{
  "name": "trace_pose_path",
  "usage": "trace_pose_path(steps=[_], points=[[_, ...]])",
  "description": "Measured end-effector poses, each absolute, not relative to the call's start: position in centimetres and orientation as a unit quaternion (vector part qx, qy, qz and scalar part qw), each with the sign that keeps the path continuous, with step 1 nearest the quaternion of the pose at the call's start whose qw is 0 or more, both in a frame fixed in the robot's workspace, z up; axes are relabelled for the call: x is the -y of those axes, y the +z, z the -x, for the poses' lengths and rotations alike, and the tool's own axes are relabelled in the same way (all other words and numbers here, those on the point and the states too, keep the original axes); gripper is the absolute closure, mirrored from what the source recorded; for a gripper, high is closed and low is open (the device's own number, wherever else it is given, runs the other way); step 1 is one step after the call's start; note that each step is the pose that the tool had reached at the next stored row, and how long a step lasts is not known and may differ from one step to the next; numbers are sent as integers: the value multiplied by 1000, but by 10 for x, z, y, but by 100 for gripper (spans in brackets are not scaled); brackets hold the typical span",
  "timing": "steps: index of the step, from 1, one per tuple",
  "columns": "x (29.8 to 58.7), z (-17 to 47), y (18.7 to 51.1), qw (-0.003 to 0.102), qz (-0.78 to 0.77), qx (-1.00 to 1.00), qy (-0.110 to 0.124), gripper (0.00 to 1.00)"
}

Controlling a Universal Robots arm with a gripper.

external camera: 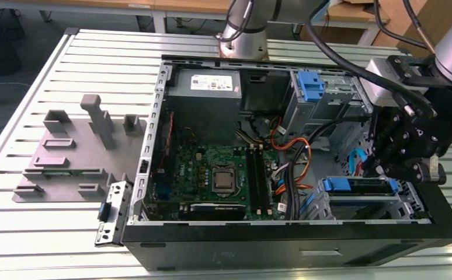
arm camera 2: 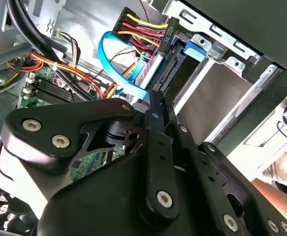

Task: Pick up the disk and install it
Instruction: 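Insert the first disk wire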

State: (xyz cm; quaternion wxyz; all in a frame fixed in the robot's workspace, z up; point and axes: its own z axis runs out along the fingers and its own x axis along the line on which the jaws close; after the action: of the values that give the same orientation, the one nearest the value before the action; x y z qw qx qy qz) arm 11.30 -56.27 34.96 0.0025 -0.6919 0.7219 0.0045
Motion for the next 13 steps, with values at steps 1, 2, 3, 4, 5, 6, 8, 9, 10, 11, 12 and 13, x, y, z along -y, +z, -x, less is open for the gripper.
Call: trace_pose_path(steps=[1, 2, 3, 4, 5, 6, 8, 9, 10, 11, 12, 13], points=[[563, -113, 349, 3, 692, -722, 4, 84], [564, -113, 348, 3, 692, -722, 5, 84], [564, -113, 348, 3, 692, -722, 5, 84], [564, -114, 346, 3, 692, -722, 5, 84], [565, -114, 346, 3, 692, -722, 5, 84], [565, -115, 345, 3, 692, -722, 5, 84], [565, -116, 345, 2, 692, -722, 4, 84], [565, -116, 344, 2, 692, -722, 4, 84], [565, -116, 344, 2, 692, -722, 4, 84], [565, -116, 343, 3, 692, -722, 4, 84], [565, -116, 342, 2, 692, -722, 4, 84], [565, -116, 341, 2, 692, -722, 4, 84]])
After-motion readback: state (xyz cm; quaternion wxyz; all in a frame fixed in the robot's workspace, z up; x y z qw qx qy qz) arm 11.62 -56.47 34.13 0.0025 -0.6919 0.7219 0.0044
